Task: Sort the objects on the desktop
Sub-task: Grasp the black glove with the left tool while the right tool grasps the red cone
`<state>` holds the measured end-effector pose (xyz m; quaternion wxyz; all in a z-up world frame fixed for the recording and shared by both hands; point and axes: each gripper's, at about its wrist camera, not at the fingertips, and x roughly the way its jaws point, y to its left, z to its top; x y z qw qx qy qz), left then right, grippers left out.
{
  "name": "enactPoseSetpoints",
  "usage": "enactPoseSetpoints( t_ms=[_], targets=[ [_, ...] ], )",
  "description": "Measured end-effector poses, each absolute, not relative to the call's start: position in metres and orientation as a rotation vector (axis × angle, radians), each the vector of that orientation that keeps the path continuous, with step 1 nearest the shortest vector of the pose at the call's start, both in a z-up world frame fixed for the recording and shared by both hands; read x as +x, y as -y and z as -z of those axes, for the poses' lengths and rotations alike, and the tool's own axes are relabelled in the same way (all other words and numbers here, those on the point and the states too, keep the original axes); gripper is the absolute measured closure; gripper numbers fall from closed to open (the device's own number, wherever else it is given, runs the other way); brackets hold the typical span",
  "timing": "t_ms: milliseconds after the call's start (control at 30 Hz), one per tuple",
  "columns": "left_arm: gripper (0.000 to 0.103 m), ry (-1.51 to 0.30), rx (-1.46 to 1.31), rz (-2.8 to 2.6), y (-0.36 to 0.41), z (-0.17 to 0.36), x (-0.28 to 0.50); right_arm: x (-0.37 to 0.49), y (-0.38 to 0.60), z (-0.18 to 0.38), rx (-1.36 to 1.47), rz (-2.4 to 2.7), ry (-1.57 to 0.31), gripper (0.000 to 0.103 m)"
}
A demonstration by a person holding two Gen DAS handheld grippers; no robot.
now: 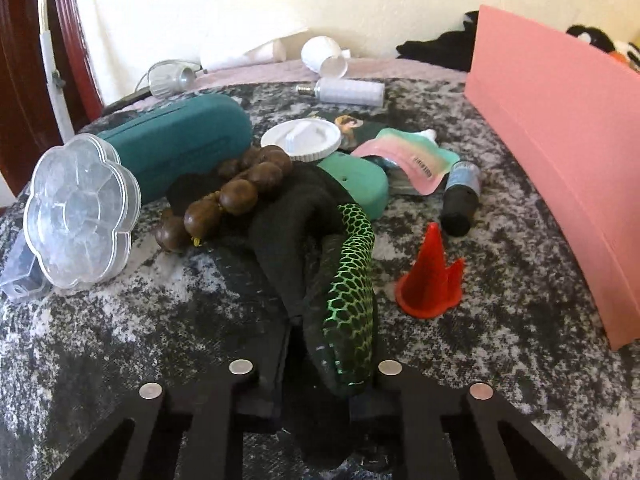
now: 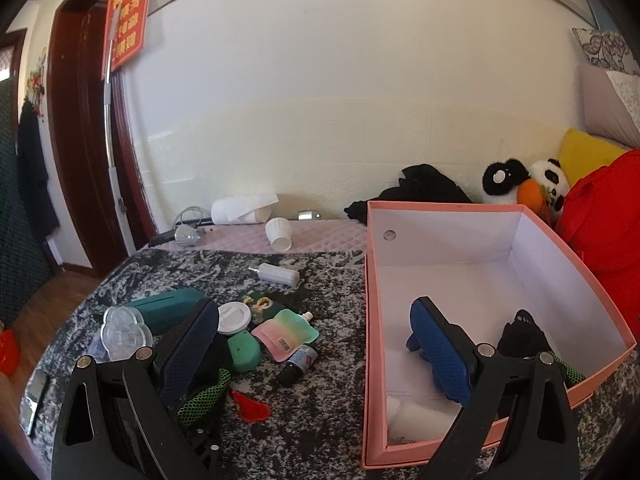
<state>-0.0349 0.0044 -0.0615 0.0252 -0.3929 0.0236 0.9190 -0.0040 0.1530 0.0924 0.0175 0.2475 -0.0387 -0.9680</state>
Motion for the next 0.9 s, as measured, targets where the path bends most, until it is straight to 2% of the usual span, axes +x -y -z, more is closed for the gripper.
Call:
enactPoseSetpoints(
  t_ms=[200, 267, 300, 333, 400, 500, 800, 867, 900],
  targets=[
    [0.089, -0.067, -1.219, -2.830, 0.004, 0.059, -0.036, -0.019, -0.150, -0.079, 0.888, 2.764, 0.255, 0.005],
    [0.089, -0.066, -1.224, -2.826, 0.007, 0.060, -0.035, -0.028, -0.146, -0.069, 0.948, 2.659, 0.297, 0.014],
    [0.089, -0.063, -1.224, -2.826, 0.008, 0.060, -0.035, -0.032, -0.143, -0.063, 0.980, 2.627, 0.293, 0.027],
    [0.089, -0.058, -1.225, -2.825, 0.010, 0.060, -0.034, -0.036, -0.138, -0.057, 1.015, 2.610, 0.272, 0.045],
    [0.089, -0.051, -1.228, -2.818, 0.013, 0.060, -0.033, -0.043, -0.128, -0.042, 1.089, 2.605, 0.190, 0.055],
    [0.089, -0.038, -1.230, -2.809, 0.018, 0.060, -0.032, -0.053, -0.119, -0.020, 1.171, 2.586, 0.114, 0.054],
    [0.085, -0.024, -1.240, -2.789, 0.028, 0.060, -0.030, -0.071, -0.097, 0.026, 1.281, 2.500, 0.039, 0.054],
    [0.084, -0.022, -1.242, -2.785, 0.029, 0.061, -0.029, -0.076, -0.092, 0.037, 1.305, 2.493, 0.002, 0.061],
    [0.084, -0.023, -1.242, -2.784, 0.030, 0.061, -0.029, -0.078, -0.090, 0.042, 1.314, 2.492, -0.016, 0.072]
  ],
)
